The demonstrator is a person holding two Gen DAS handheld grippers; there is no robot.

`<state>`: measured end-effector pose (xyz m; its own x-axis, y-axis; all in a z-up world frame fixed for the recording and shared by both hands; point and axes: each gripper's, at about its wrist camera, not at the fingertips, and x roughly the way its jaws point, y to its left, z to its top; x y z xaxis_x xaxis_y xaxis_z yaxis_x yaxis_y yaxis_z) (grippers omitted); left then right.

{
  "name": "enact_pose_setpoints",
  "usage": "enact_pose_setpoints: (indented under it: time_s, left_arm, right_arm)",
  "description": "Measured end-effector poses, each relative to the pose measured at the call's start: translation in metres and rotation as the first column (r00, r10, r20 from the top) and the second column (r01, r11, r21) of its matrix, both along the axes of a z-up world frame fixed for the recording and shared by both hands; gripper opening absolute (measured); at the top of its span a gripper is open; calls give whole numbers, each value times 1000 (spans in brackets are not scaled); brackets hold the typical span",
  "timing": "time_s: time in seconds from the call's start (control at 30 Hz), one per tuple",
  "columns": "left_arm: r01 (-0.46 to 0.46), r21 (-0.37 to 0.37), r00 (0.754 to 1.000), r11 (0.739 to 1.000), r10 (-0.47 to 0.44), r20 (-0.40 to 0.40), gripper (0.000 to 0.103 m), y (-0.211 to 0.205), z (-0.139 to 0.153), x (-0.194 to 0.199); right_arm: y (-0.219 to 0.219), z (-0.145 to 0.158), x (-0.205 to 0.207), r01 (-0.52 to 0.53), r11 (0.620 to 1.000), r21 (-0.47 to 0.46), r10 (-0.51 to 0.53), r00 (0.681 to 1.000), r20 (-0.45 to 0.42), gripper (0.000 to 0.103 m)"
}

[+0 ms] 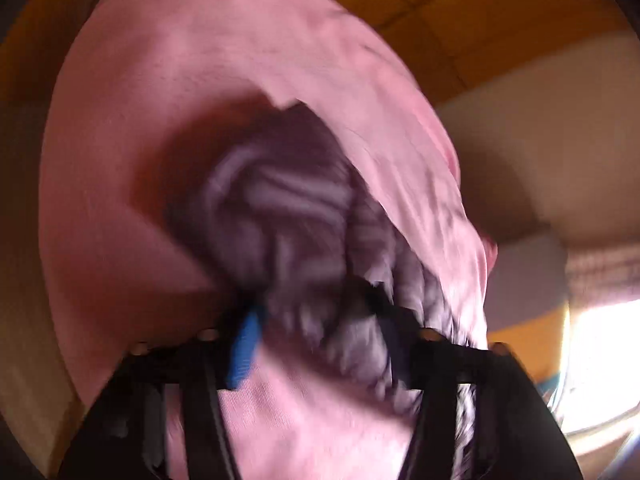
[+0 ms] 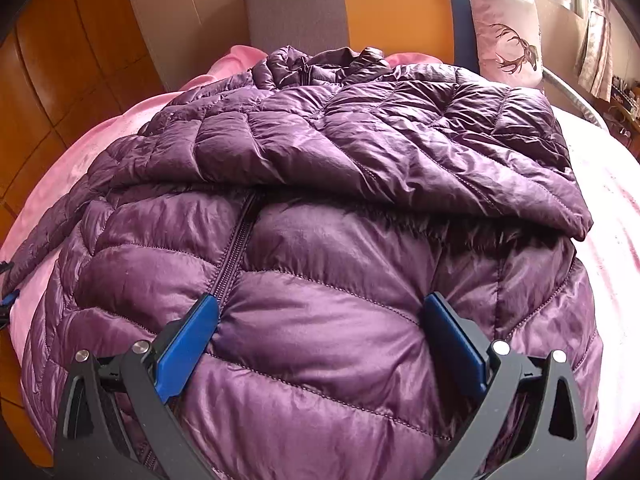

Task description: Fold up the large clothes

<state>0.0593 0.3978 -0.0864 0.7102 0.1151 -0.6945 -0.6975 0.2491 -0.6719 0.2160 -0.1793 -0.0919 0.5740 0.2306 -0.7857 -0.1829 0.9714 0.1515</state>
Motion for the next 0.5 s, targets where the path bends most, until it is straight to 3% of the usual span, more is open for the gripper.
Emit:
enact_pose_setpoints:
  time_s: [0.03, 0.1, 0.2, 0.3, 0.4, 0.5]
  left_arm:
    - [-14, -16, 1000, 1000, 14, -2, 25, 5, -1, 3]
    - [5, -14, 1000, 1000, -5, 10, 17, 9, 2, 7]
    - [87, 61, 994, 994, -91, 56, 17, 2, 23, 13]
    - [226, 193, 961, 955, -251, 115, 17, -27, 58, 32]
    - [372, 330, 889, 868, -435, 141, 17, -75, 93, 55]
    - [528, 434, 766, 730, -630, 128, 17, -143, 118, 80]
  right_arm:
    - [0, 0, 0, 0, 1000, -1, 0, 1000, 1, 101]
    - [0, 0, 0, 0, 1000, -1, 0, 1000, 1, 101]
    - [1, -1, 0, 0, 1000, -6, 0, 1000, 1, 101]
    - [2, -1, 0, 1, 1000, -14, -1, 1000, -1, 101]
    - [2, -1, -1, 1, 1000, -14, -1, 1000, -1, 101]
    - [2, -1, -1, -1, 1000, -13, 1, 1000, -2, 101]
